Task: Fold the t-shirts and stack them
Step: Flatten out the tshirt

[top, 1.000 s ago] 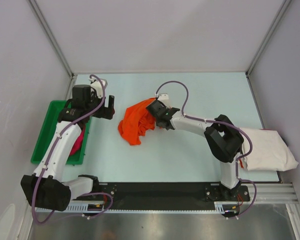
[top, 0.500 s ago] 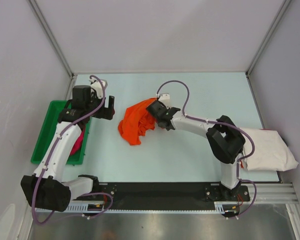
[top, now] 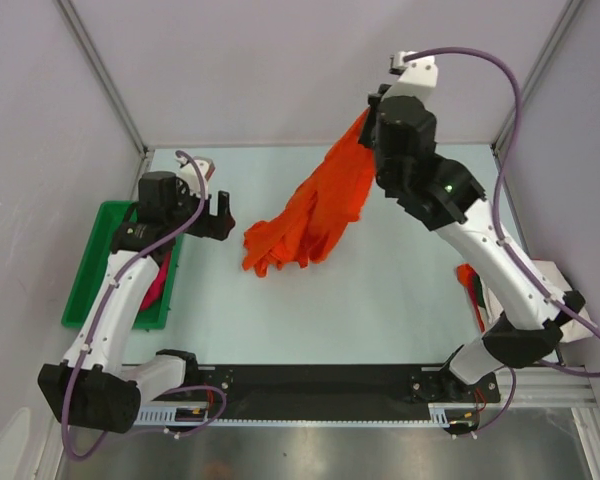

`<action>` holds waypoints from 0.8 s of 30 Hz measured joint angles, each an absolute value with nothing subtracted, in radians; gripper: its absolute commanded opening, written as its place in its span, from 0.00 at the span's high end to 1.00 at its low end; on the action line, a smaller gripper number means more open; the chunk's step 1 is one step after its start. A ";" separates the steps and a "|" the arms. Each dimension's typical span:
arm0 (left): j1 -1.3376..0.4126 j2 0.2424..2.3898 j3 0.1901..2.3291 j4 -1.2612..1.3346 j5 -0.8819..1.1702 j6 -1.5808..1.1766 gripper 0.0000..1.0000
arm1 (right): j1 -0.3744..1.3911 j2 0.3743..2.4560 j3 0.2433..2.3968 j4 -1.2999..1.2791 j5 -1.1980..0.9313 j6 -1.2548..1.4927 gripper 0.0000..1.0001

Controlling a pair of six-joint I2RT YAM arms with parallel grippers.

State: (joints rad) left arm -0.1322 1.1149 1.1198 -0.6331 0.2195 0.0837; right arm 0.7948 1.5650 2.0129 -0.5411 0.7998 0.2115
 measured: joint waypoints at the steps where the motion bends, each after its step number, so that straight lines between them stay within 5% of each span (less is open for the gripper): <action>1: -0.132 1.114 1.118 -0.626 0.239 0.078 0.08 | 0.792 1.546 2.019 -0.542 0.806 0.202 1.00; 17: -0.146 1.242 0.957 -0.519 0.471 0.033 0.14 | 0.797 1.634 1.909 -0.650 0.830 0.191 1.00; 24: -0.345 1.255 0.926 -0.518 0.452 0.109 0.17 | 0.791 1.638 1.845 -0.645 0.825 0.218 1.00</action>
State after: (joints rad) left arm -0.3447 1.2552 0.9264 -0.5182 0.4519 0.1089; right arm 0.7914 1.6379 1.8446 -0.6453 0.8253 0.2180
